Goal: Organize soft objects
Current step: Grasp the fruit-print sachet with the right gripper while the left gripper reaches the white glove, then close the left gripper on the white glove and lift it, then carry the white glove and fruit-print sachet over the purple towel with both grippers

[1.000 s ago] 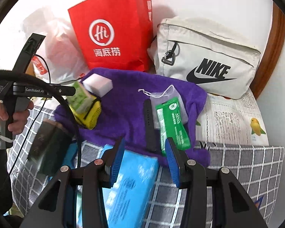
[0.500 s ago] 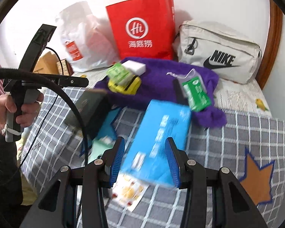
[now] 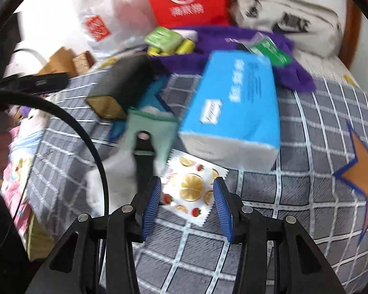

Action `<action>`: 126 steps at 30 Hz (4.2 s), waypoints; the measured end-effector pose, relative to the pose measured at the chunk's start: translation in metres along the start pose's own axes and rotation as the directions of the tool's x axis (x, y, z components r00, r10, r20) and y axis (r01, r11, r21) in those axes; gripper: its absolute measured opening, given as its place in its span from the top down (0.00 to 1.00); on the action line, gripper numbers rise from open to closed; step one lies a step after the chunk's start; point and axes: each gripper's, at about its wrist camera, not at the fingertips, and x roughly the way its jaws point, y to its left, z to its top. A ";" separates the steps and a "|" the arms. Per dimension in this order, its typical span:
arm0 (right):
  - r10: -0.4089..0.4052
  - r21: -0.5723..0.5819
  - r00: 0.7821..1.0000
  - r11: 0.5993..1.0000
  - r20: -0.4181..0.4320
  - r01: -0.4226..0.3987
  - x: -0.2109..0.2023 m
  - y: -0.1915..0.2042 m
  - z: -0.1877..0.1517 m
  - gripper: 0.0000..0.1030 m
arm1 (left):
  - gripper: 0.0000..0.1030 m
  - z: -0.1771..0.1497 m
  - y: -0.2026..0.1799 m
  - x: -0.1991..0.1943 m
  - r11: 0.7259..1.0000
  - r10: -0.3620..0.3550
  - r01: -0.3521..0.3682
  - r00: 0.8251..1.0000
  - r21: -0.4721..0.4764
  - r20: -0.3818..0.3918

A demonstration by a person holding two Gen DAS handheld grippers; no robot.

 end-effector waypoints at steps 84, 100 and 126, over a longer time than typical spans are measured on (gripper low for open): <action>-0.021 0.016 0.996 1.000 0.090 0.020 -0.045 -0.028 -0.029 0.95 | 0.86 -0.058 -0.053 0.041 0.968 -0.233 0.242 0.966 0.064 -0.115; -0.003 -0.023 0.988 1.000 0.153 0.006 -0.069 -0.015 -0.016 0.95 | 0.86 -0.035 -0.038 -0.034 0.962 -0.266 0.261 0.962 0.081 0.060; 0.018 -0.061 0.973 0.998 0.229 -0.004 -0.087 -0.023 0.066 0.95 | 0.86 0.031 -0.013 -0.045 0.975 -0.220 0.212 0.966 0.073 0.138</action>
